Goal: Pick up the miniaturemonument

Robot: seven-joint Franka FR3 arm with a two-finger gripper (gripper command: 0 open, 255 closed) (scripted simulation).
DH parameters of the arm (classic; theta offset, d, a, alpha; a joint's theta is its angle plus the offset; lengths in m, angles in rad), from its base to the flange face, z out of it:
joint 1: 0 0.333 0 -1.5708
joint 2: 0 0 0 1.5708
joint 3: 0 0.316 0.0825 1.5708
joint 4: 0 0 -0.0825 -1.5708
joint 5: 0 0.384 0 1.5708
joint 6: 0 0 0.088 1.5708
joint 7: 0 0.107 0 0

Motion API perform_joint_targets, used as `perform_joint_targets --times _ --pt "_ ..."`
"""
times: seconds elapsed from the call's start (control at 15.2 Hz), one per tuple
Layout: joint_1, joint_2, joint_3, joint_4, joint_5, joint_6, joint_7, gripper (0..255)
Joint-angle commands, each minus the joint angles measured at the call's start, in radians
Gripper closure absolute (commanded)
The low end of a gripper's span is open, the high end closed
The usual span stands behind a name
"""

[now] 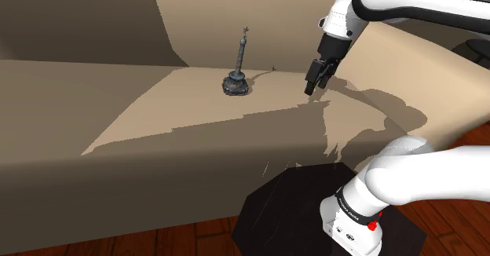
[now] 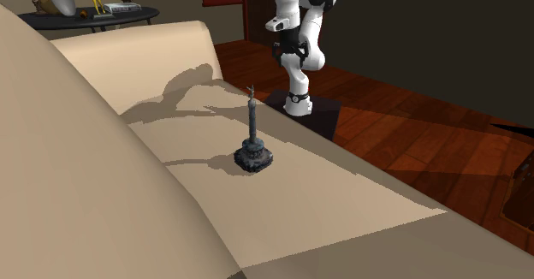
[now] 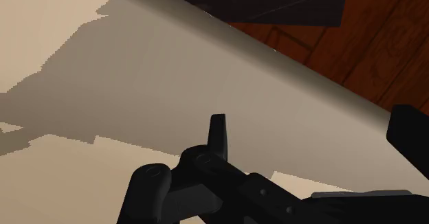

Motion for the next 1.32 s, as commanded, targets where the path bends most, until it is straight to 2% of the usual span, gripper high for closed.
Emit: perform_joint_targets --times 0.0,0.59,1.25 --pt "0.0 0.0 0.0 0.0 0.0 0.0 0.0 0" --pt "-0.006 0.322 0.006 0.256 0.003 0.13 0.007 0" --pt "-0.011 0.667 0.007 0.644 -0.002 0.16 0.024 0"
